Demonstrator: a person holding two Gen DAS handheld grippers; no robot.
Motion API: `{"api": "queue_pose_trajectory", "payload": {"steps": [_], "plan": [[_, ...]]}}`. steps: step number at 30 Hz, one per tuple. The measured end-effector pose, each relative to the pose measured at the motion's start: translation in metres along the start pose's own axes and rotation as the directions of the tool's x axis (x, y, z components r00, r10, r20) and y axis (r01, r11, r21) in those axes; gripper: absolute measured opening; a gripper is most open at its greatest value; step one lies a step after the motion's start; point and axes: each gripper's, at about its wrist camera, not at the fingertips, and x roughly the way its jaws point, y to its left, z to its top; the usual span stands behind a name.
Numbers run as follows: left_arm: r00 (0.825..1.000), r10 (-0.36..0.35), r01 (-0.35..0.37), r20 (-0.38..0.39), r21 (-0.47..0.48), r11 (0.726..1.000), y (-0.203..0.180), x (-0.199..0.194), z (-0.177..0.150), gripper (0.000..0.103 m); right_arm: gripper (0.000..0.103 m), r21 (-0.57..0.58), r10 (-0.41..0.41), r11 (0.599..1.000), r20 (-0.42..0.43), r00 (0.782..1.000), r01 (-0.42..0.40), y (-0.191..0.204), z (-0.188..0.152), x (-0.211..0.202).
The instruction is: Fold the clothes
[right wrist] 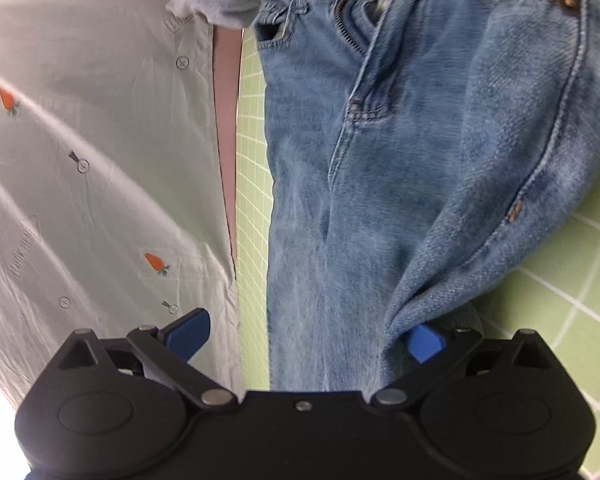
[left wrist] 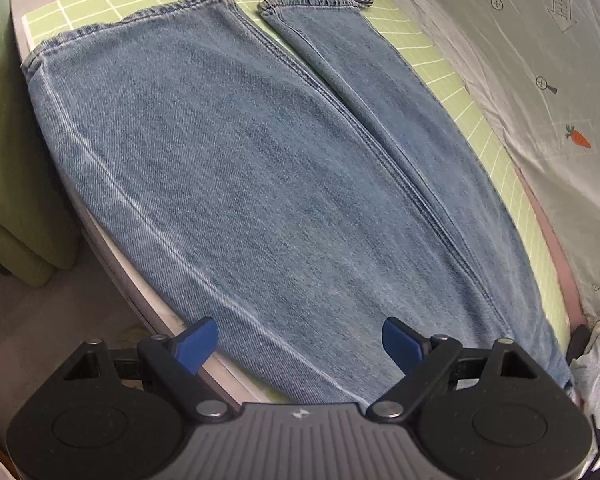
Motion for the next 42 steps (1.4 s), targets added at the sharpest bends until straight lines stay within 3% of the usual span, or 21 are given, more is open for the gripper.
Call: {"api": "queue_pose_trajectory", "payload": {"steps": [12, 19, 24, 30, 36, 38, 42], "plan": [[0.994, -0.107, 0.111, 0.032, -0.148, 0.983, -0.006, 0.008, -0.031, 0.09, 0.102, -0.001, -0.035, 0.999, -0.075, 0.997, 0.035, -0.002, 0.019, 0.01], [0.991, -0.116, 0.126, 0.066, -0.177, 0.976, -0.014, 0.023, -0.031, 0.089, 0.102, 0.016, -0.025, 1.0, -0.093, 0.995, 0.026, -0.002, 0.025, 0.003], [0.992, -0.071, 0.086, 0.104, -0.146, 0.986, -0.024, 0.026, -0.023, 0.083, 0.102, 0.044, -0.016, 0.999, -0.059, 0.998, 0.019, -0.008, 0.029, -0.016], [0.983, 0.052, -0.038, 0.178, -0.079, 0.996, -0.024, 0.023, -0.006, 0.076, 0.102, 0.082, -0.021, 0.996, 0.007, 1.0, 0.02, -0.016, 0.029, -0.042], [0.972, 0.083, -0.055, 0.22, -0.133, 0.99, 0.003, 0.012, 0.016, 0.075, 0.102, 0.071, -0.098, 0.993, 0.081, 0.992, 0.093, -0.027, 0.024, -0.068], [0.968, 0.103, -0.073, 0.23, -0.134, 0.988, 0.009, 0.01, 0.026, 0.069, 0.098, 0.053, -0.142, 0.989, 0.111, 0.984, 0.137, -0.028, 0.021, -0.071], [0.961, 0.126, -0.093, 0.246, -0.141, 0.986, 0.02, 0.007, 0.042, 0.063, 0.077, 0.01, -0.246, 0.968, 0.194, 0.95, 0.249, -0.039, 0.016, -0.076]]}}
